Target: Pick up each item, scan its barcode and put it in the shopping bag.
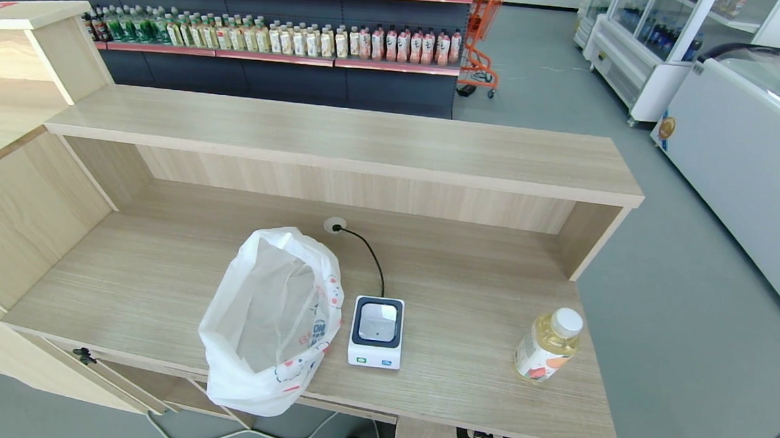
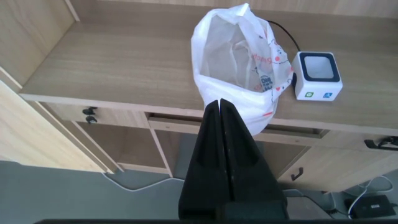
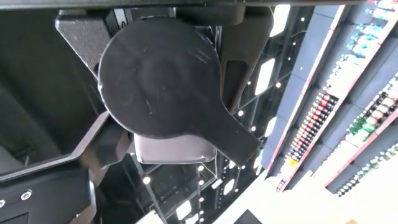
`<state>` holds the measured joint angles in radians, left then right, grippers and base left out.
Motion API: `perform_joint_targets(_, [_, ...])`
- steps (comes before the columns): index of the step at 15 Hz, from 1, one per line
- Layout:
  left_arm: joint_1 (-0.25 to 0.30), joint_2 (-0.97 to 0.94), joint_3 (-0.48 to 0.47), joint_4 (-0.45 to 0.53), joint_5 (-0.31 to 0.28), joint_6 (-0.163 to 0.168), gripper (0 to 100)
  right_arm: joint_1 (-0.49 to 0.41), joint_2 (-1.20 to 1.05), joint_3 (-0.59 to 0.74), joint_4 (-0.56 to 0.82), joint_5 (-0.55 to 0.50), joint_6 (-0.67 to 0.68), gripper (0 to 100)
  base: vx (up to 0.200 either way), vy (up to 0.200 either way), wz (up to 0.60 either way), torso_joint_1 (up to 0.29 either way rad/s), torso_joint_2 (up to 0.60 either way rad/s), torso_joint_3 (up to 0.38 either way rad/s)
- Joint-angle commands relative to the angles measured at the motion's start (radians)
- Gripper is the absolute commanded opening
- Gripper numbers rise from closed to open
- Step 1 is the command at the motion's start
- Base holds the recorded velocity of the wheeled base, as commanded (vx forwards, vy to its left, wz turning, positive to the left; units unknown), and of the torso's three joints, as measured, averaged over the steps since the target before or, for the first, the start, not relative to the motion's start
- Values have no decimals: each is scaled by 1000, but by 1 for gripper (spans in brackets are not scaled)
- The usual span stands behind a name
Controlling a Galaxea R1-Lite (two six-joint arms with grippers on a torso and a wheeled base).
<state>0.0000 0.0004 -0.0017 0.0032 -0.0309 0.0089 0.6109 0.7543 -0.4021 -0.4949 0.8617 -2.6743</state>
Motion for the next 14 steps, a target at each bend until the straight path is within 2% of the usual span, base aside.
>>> perform_joint_targets(1, [0, 1, -1, 0, 0, 0, 0, 4, 0, -1, 1, 0, 2, 0, 0, 0, 0, 0, 0, 0])
perform_joint_targets(2, [0, 1, 0, 0, -1, 0, 0, 1, 2, -6, -1, 0, 33, 0, 0, 0, 0, 0, 0, 0])
perform_joint_targets(3, [0, 1, 0, 0, 0, 0, 0, -31, 17, -32, -2, -9, 171, 0, 0, 0, 0, 0, 0, 0])
perform_joint_targets(4, [0, 1, 0, 0, 0, 0, 0, -108, 73, -63, -1, -73, 410, 0, 0, 0, 0, 0, 0, 0])
perform_joint_targets(5, [0, 1, 0, 0, 0, 0, 0, -171, 119, -57, 15, -191, 760, 0, 0, 0, 0, 0, 0, 0])
perform_joint_targets(6, [0, 1, 0, 0, 0, 0, 0, -203, 129, -61, 19, -308, 1018, 0, 0, 0, 0, 0, 0, 0])
perform_joint_targets(7, [0, 1, -1, 0, 0, 0, 0, -281, 112, -64, 30, -500, 1245, 0, 0, 0, 0, 0, 0, 0])
perform_joint_targets(8, [0, 1, 0, 0, 0, 0, 0, -299, 119, -46, 61, -558, 1487, 0, 0, 0, 0, 0, 0, 0])
perform_joint_targets(9, [0, 1, 0, 0, -1, 0, 0, -306, 131, -57, 78, -573, 1623, 0, 0, 0, 0, 0, 0, 0])
perform_joint_targets(11, [0, 1, -1, 1, 0, 0, 0, -304, 229, -176, 119, -609, 2091, 0, 0, 0, 0, 0, 0, 0])
perform_joint_targets(14, [0, 1, 0, 0, 0, 0, 0, -303, 307, -205, 294, -616, 2594, 0, 0, 0, 0, 0, 0, 0])
